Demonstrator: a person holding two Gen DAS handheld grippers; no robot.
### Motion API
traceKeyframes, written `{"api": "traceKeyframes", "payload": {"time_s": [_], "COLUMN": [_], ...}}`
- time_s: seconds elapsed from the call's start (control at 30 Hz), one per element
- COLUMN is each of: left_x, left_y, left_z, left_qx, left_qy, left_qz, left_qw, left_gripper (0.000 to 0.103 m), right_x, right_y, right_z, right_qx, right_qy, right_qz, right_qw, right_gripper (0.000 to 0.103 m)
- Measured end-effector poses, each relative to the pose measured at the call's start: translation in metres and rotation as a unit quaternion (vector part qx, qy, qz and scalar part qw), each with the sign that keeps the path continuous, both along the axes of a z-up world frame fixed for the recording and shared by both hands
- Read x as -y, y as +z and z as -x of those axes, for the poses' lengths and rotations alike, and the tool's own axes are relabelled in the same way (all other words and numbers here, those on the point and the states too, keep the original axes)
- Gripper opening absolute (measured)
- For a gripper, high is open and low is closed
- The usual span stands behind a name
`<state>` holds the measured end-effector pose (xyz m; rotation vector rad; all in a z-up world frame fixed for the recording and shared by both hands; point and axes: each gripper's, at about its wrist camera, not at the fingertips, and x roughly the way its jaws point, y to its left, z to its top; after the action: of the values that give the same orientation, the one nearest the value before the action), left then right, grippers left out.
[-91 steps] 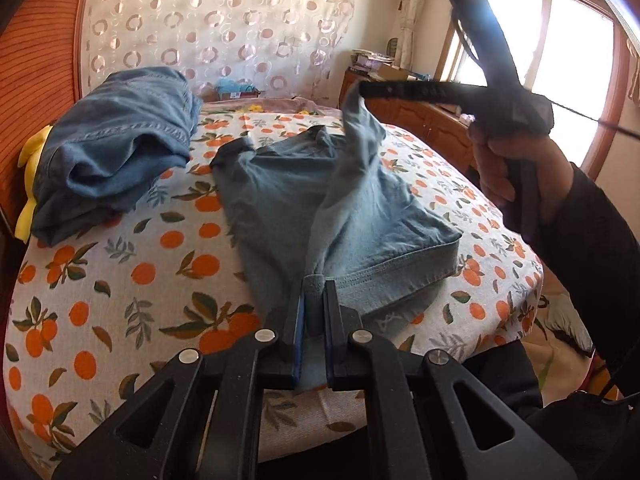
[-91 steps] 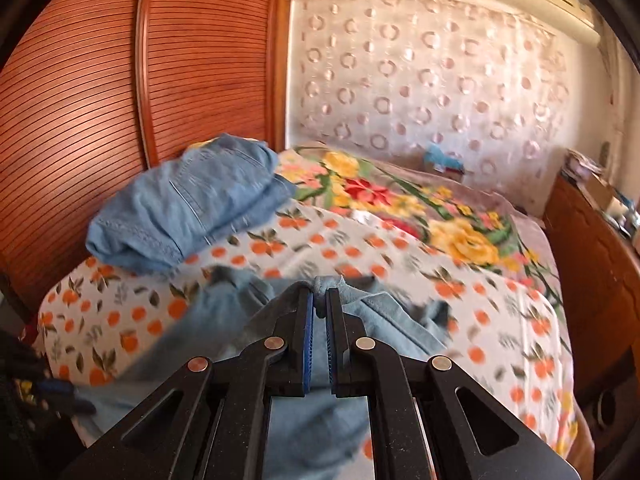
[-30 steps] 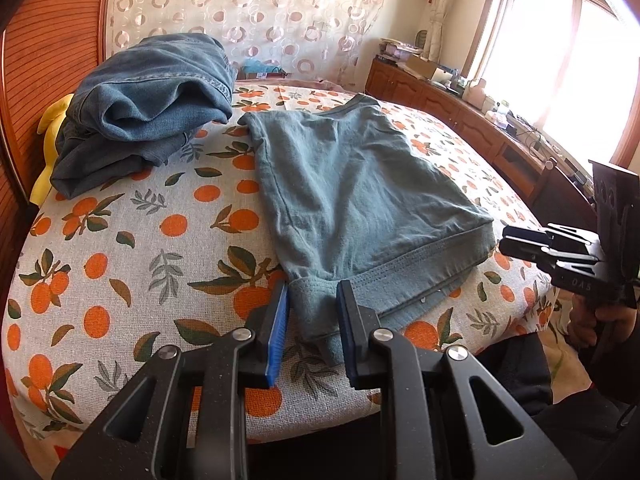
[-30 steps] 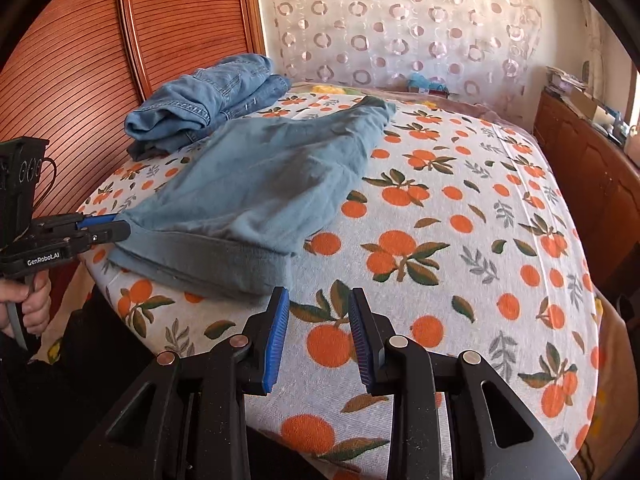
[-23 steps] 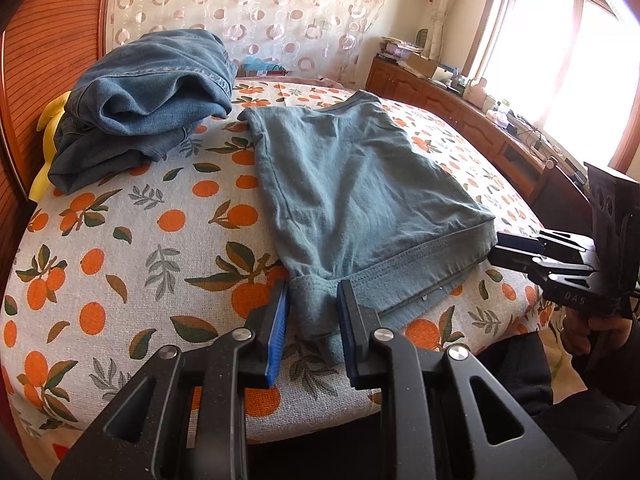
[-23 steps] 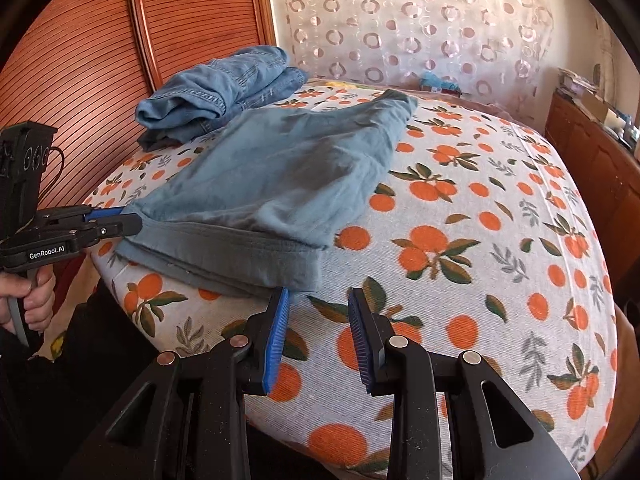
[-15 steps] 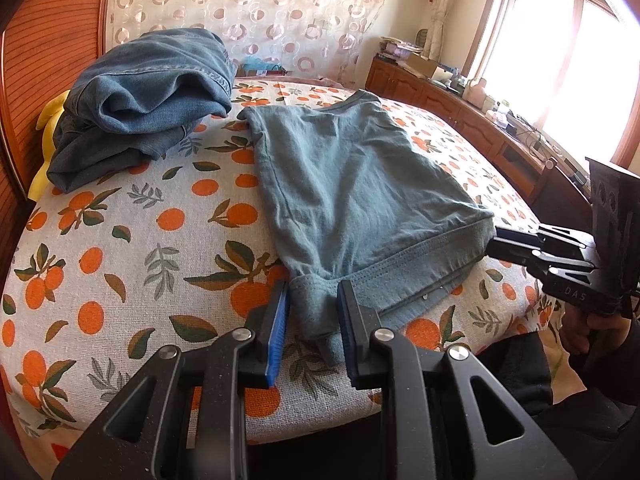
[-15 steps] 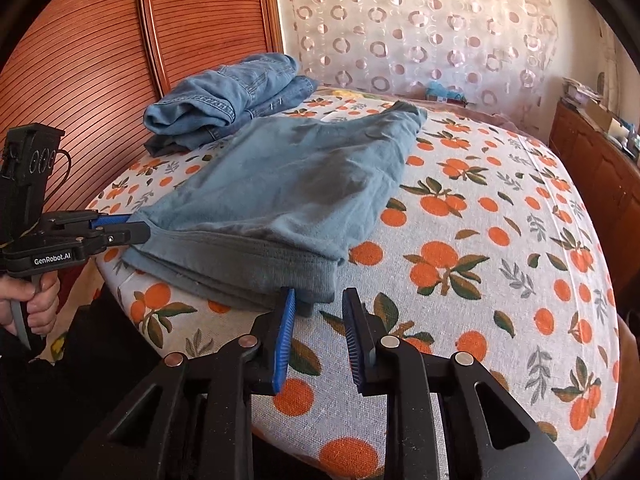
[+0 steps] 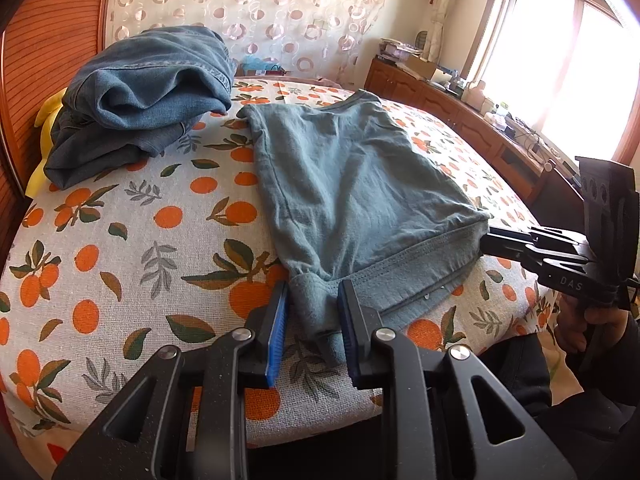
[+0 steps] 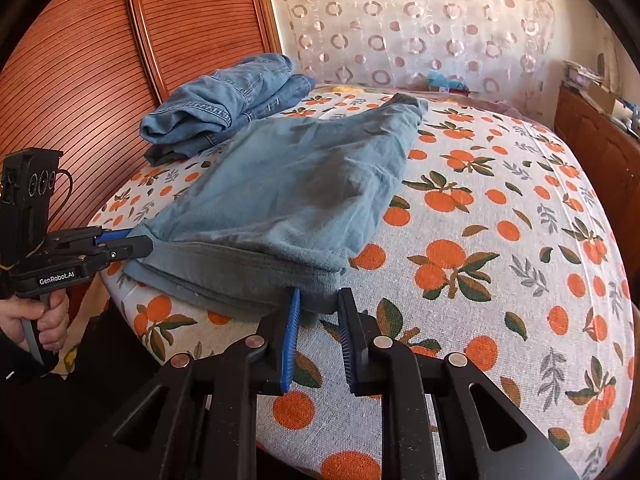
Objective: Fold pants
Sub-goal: 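Release the folded leg with the right gripper and smooth the shorts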
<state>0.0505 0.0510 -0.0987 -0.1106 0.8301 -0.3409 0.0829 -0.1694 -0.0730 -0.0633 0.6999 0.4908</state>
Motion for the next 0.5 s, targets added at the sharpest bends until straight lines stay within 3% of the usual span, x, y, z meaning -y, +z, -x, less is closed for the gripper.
{"api": "traceKeyframes", "payload": {"time_s": [0.2, 0.37, 0.5], "left_x": [0.001, 0.007, 0.008], "left_y": [0.001, 0.004, 0.01], "left_z": [0.001, 0.007, 0.014], "left_qx": [0.001, 0.005, 0.01], "left_qy": [-0.003, -0.017, -0.024], "left_qz": [-0.001, -0.003, 0.007], "left_qw": [1.0, 0.9998, 0.9996], "left_gripper": [0.026, 0.025, 0.02], "right_x": [0.003, 0.011, 0.02], "right_y": [0.002, 0.007, 0.01], "right_z": [0.006, 0.021, 0.031], "right_qx": [0.003, 0.007, 0.005], "right_qy": [0.004, 0.004, -0.008], "right_qz": [-0.015, -0.025, -0.036], "right_qw": [1.0, 1.0, 0.999], "right_gripper": [0.005, 0.004, 0.004]}}
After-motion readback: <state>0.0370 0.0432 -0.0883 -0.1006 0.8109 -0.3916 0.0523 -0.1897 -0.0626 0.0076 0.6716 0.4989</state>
